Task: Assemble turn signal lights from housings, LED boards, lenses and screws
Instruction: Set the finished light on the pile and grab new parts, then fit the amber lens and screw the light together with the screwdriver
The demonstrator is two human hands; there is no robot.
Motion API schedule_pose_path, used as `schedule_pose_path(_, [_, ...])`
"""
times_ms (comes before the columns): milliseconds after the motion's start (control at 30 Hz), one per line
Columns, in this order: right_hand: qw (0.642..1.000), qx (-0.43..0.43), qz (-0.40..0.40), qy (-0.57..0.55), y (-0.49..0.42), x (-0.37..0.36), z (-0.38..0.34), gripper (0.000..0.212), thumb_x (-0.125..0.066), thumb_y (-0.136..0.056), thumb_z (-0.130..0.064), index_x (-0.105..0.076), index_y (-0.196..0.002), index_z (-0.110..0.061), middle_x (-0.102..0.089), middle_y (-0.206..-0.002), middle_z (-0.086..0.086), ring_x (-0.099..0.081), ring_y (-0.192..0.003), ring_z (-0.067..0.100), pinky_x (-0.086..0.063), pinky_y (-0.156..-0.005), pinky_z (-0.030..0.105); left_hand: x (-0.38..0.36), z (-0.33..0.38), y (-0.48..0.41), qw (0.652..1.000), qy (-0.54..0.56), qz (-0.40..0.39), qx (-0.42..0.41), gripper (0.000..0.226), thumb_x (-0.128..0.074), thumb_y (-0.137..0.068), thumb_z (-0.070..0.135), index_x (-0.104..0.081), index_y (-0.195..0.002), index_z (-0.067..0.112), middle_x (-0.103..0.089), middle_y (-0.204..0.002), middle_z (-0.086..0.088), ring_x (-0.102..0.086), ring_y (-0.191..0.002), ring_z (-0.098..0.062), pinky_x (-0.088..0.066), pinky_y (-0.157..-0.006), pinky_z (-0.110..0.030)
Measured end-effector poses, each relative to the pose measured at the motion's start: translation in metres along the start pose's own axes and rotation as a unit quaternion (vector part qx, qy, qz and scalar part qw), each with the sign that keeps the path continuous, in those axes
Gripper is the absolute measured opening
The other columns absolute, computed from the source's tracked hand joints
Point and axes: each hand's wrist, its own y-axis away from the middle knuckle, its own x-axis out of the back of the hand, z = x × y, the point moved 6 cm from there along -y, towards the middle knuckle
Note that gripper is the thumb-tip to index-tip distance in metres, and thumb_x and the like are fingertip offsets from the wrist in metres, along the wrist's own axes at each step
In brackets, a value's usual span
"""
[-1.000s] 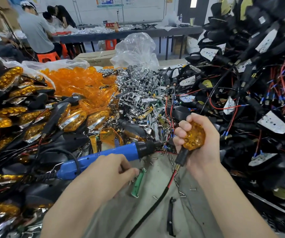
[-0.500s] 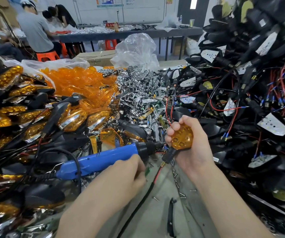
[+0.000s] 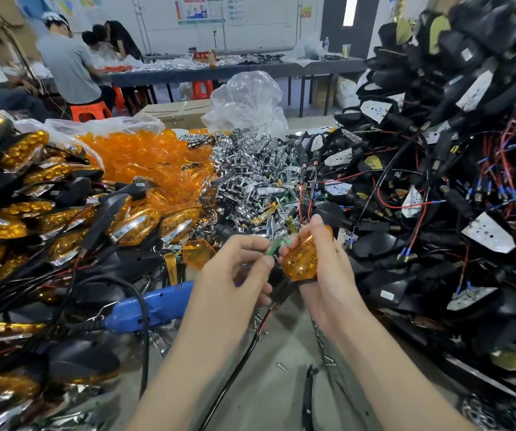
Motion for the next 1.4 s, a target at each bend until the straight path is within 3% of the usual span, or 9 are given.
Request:
schedule_pose_path(100, [1.000, -0.012, 0.002, -0.015, 0.0018, -0.0016, -0.0005, 0.041, -0.068, -0.070, -0.057, -0.064, -0.072, -0.016, -0.060, -0.067, 0.006, -0.062, -0.060, 0.018, -0.056, -0.058, 0.028, -0.0049, -0.0028, 0.0012, 0.999, 0.030, 0.012, -0.009, 0.022, -0.067, -0.093, 0.009, -0.069, -0.095, 0.031, -0.070, -0.087, 0.001, -0.067, -0.062, -0.017, -0.058, -0.059, -0.028])
schedule_pose_path(367, [0.999, -0.023, -0.006, 0.034, 0.0037, -0.0001, 0.0022, 0.050, -0.060, -0.072, -0.065, -0.064, -0.082, -0.016, -0.063, -0.077, 0.009, -0.061, -0.067, 0.022, -0.048, -0.064, 0.035, -0.0109, -0.0090, -0.0009, 1.000, 0.009, 0.007, -0.023, 0.032, -0.072, -0.090, 0.012, -0.068, -0.094, 0.043, -0.068, -0.087, 0.009, -0.065, -0.064, -0.010, -0.057, -0.060, -0.028])
schedule_pose_path(533, [0.999, -0.022, -0.014, 0.038, 0.0055, 0.0009, 0.0031, 0.047, -0.063, -0.070, -0.066, -0.069, -0.078, -0.020, -0.065, -0.077, 0.005, -0.064, -0.068, 0.017, -0.054, -0.064, 0.030, -0.0081, -0.0093, -0.0002, 0.998, -0.040, 0.016, -0.036, 0.028, -0.071, -0.090, 0.023, -0.067, -0.094, 0.051, -0.072, -0.090, 0.015, -0.068, -0.077, -0.009, -0.059, -0.075, -0.045])
schedule_pose_path(700, [0.998, -0.013, -0.022, 0.059, 0.0078, 0.0005, 0.0020, 0.047, -0.060, -0.073, -0.066, -0.069, -0.077, -0.020, -0.069, -0.072, 0.003, -0.068, -0.063, 0.014, -0.056, -0.058, 0.026, -0.0069, -0.0073, 0.0015, 0.996, -0.069, 0.027, -0.053, 0.019, -0.071, -0.090, 0.028, -0.066, -0.096, 0.045, -0.071, -0.097, 0.019, -0.067, -0.086, -0.007, -0.058, -0.077, -0.043])
schedule_pose_path(867, [0.993, 0.023, -0.010, 0.115, 0.0072, 0.0021, 0.0011, 0.048, -0.062, -0.082, -0.073, -0.072, -0.074, -0.027, -0.066, -0.078, 0.004, -0.063, -0.072, 0.017, -0.051, -0.068, 0.032, -0.0057, -0.0059, 0.0019, 0.996, -0.062, 0.032, -0.063, 0.009, -0.071, -0.088, 0.038, -0.066, -0.093, 0.043, -0.071, -0.094, 0.018, -0.067, -0.085, -0.008, -0.057, -0.076, -0.040])
schedule_pose_path(1033, [0.987, 0.043, -0.012, 0.155, 0.0070, 0.0010, 0.0014, 0.050, -0.058, -0.073, -0.077, -0.072, -0.075, -0.029, -0.066, -0.079, 0.003, -0.059, -0.076, 0.019, -0.046, -0.076, 0.041, -0.0052, -0.0054, 0.0003, 0.997, -0.021, 0.030, -0.065, 0.009, -0.067, -0.082, 0.045, -0.068, -0.088, 0.038, -0.072, -0.087, 0.012, -0.067, -0.079, -0.009, -0.058, -0.071, -0.043])
schedule_pose_path(1133, [0.985, 0.045, -0.019, 0.163, 0.0064, 0.0017, 0.0031, 0.050, -0.058, -0.074, -0.078, -0.073, -0.077, -0.030, -0.068, -0.081, 0.002, -0.062, -0.081, 0.021, -0.050, -0.084, 0.049, -0.0072, -0.0053, -0.0006, 0.997, -0.041, 0.019, -0.068, 0.016, -0.066, -0.087, 0.040, -0.069, -0.098, 0.051, -0.070, -0.087, 0.013, -0.065, -0.082, -0.009, -0.058, -0.072, -0.045])
schedule_pose_path(1200, [0.985, 0.047, -0.030, 0.166, 0.0065, 0.0015, 0.0034, 0.052, -0.061, -0.074, -0.080, -0.073, -0.080, -0.030, -0.070, -0.085, 0.002, -0.065, -0.087, 0.023, -0.052, -0.095, 0.054, -0.0087, -0.0040, -0.0002, 0.996, -0.057, 0.008, -0.070, 0.029, -0.063, -0.087, 0.042, -0.064, -0.106, 0.064, -0.071, -0.094, 0.016, -0.066, -0.087, -0.008, -0.057, -0.078, -0.038])
schedule_pose_path(1400, [0.982, 0.052, -0.047, 0.174, 0.0075, 0.0022, 0.0030, 0.065, -0.066, -0.061, -0.092, -0.074, -0.082, -0.031, -0.069, -0.086, -0.001, -0.065, -0.086, 0.015, -0.052, -0.090, 0.041, -0.0096, -0.0016, 0.0004, 0.996, -0.051, 0.003, -0.078, 0.031, -0.061, -0.087, 0.042, -0.064, -0.111, 0.062, -0.071, -0.100, 0.004, -0.064, -0.091, -0.019, -0.053, -0.079, -0.039])
